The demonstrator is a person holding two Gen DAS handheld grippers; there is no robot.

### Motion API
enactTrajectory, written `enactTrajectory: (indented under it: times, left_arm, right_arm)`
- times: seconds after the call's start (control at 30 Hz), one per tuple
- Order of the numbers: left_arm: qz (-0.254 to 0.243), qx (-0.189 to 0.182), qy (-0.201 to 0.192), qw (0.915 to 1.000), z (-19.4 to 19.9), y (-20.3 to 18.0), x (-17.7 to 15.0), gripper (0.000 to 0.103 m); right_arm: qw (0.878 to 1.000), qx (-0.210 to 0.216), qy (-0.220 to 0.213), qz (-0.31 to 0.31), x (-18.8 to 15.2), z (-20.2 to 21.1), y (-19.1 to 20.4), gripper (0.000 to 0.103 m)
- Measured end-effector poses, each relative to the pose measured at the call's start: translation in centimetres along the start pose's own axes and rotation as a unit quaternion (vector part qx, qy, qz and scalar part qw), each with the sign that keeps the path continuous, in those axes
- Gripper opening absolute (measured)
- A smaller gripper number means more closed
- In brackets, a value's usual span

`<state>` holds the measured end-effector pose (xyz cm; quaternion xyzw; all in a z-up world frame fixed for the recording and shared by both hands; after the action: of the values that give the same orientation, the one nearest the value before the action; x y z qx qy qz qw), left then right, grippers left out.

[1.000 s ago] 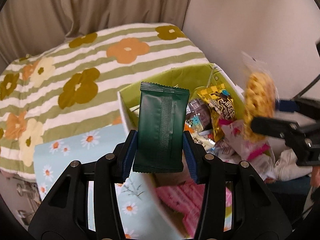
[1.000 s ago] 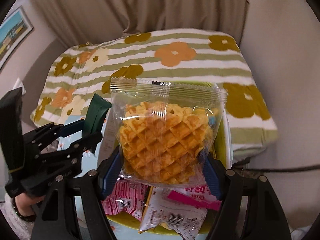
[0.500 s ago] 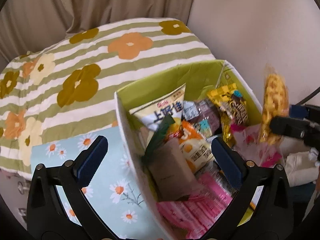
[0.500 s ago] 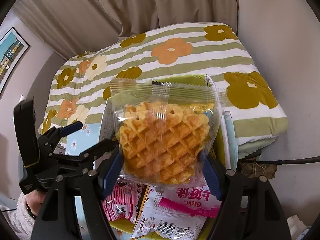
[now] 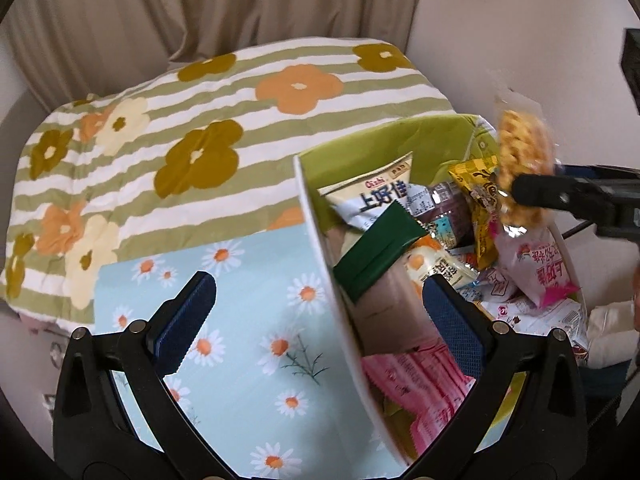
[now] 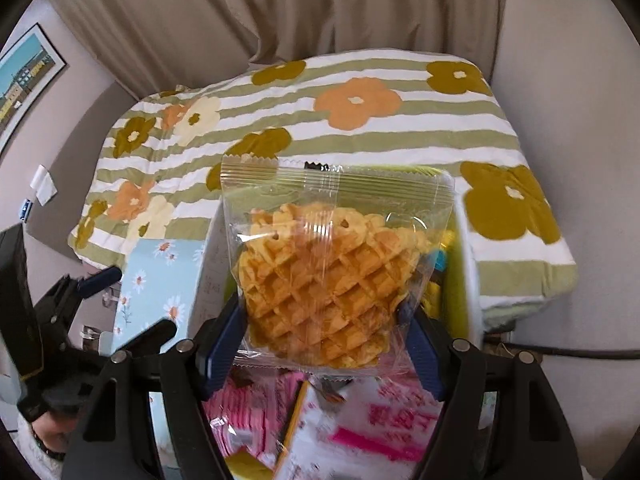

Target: Organize snacks

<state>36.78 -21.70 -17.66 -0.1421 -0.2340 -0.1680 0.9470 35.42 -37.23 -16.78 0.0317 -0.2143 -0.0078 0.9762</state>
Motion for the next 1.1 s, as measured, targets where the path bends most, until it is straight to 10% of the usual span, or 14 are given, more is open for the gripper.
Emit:
enactTrajectory:
  times: [0.2, 0.77, 1.1]
  left_arm:
    - [0.012, 0.021, -0.005, 0.9997, 1.6, 0.8, -1.2, 0.103]
    - [0.046, 0.052, -0.086, 0.9939, 11.7, 1.2, -5.9, 0.103]
    - [0.014, 0.050, -0.184, 0.9816, 23.2, 1.1, -11.8, 0.103]
  right_arm:
    - [0.999, -0.014, -0.030, -0.001, 0.4, -0.9, 0.6, 0.102]
    - [0.985, -0.055, -0.162, -0.003, -3.3, 10.1, 2.6, 0.102]
    - [0.960, -0.117, -0.253, -0.022, -13.1, 20.7, 9.3, 0.102]
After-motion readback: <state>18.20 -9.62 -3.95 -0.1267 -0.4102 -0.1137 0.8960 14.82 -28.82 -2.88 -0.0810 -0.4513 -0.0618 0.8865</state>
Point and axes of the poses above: each gripper's, at about its wrist camera, not at the fingertips, and z roughly against the way its jaws point, y to its left, x to its top, the point moved 5 cm from there along -z, roughly the way its jaws point, and after that the axes turned 13 degrees about -x, right-handed, at the moved point
